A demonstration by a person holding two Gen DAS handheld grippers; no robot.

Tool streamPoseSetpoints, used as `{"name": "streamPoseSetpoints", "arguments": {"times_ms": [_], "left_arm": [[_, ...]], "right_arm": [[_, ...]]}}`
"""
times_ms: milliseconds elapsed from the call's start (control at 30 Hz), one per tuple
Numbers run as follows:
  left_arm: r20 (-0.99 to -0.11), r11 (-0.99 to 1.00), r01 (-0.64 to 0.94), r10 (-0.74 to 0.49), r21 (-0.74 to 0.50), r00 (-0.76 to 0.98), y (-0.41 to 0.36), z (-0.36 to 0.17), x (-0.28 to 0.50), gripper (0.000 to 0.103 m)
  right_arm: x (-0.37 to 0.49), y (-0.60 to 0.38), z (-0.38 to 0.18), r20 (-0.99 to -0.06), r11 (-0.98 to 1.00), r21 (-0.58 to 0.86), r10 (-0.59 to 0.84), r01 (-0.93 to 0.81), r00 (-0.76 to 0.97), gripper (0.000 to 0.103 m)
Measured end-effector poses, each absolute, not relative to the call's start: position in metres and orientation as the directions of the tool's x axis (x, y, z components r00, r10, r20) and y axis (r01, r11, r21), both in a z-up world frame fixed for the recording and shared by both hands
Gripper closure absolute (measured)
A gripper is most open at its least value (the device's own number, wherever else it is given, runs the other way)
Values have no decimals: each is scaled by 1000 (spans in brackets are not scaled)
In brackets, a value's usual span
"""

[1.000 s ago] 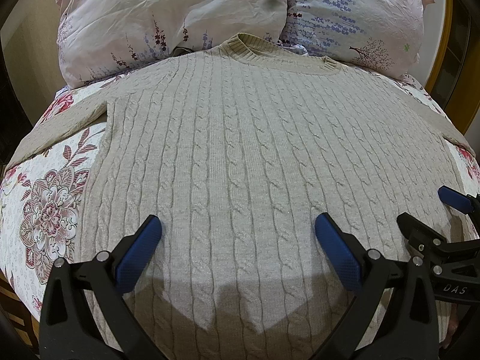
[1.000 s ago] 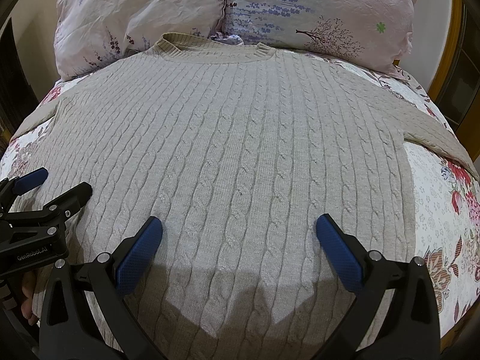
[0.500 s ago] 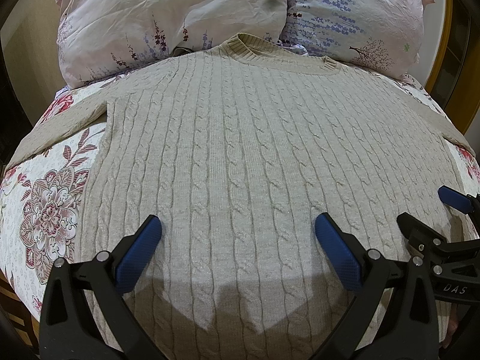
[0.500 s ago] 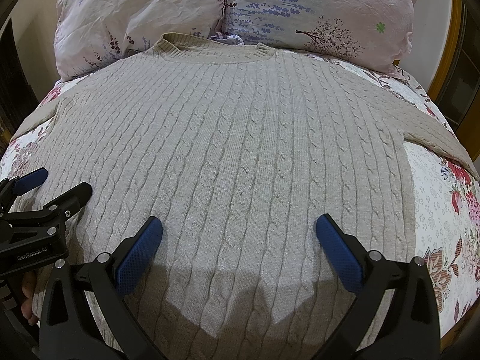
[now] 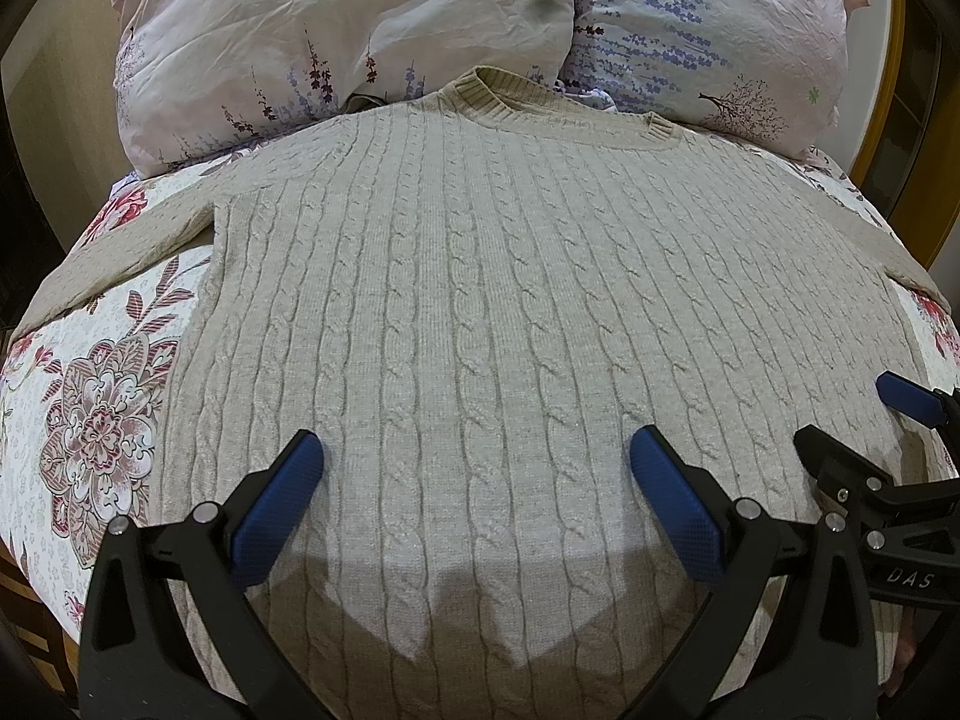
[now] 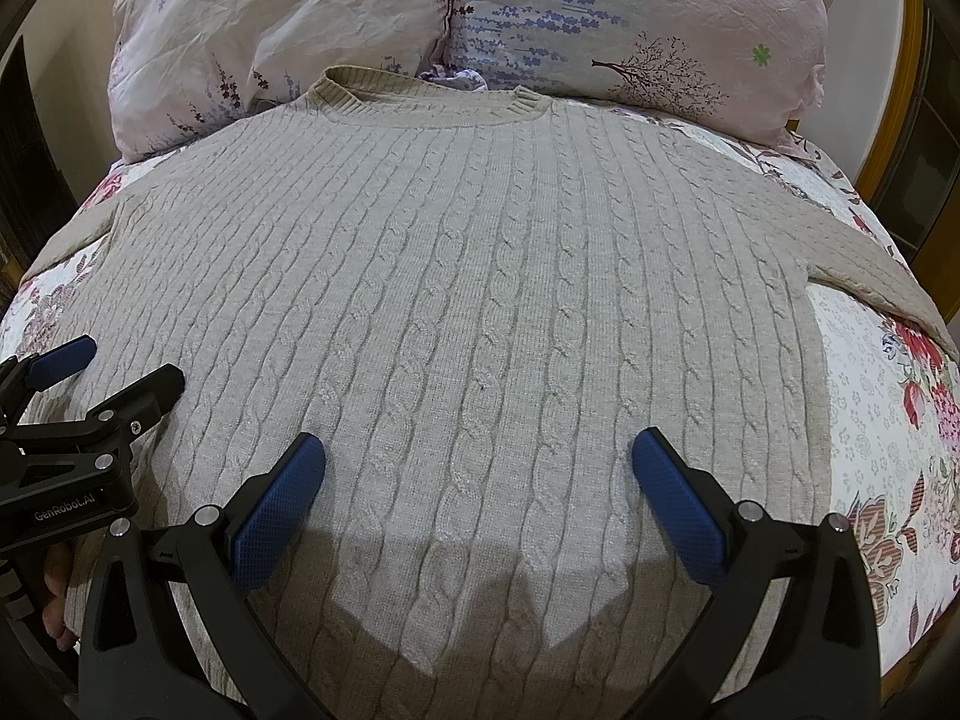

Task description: Fold small clothes

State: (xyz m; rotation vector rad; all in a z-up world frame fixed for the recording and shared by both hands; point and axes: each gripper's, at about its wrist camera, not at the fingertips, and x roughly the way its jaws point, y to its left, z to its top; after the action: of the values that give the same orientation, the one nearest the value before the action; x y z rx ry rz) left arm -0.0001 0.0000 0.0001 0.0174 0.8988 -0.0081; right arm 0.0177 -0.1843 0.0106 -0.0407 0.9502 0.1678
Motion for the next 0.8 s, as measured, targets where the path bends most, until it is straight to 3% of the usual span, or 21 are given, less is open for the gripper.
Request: {"name": "streamPoseSetpoints", "arguments": {"times_ms": [800], "left_arm": [[-824,999,33,-14,6,566,-1,2,13,2]], "right_arm": [[27,-186,12,-869,969,47,158,-241,469,1]]}}
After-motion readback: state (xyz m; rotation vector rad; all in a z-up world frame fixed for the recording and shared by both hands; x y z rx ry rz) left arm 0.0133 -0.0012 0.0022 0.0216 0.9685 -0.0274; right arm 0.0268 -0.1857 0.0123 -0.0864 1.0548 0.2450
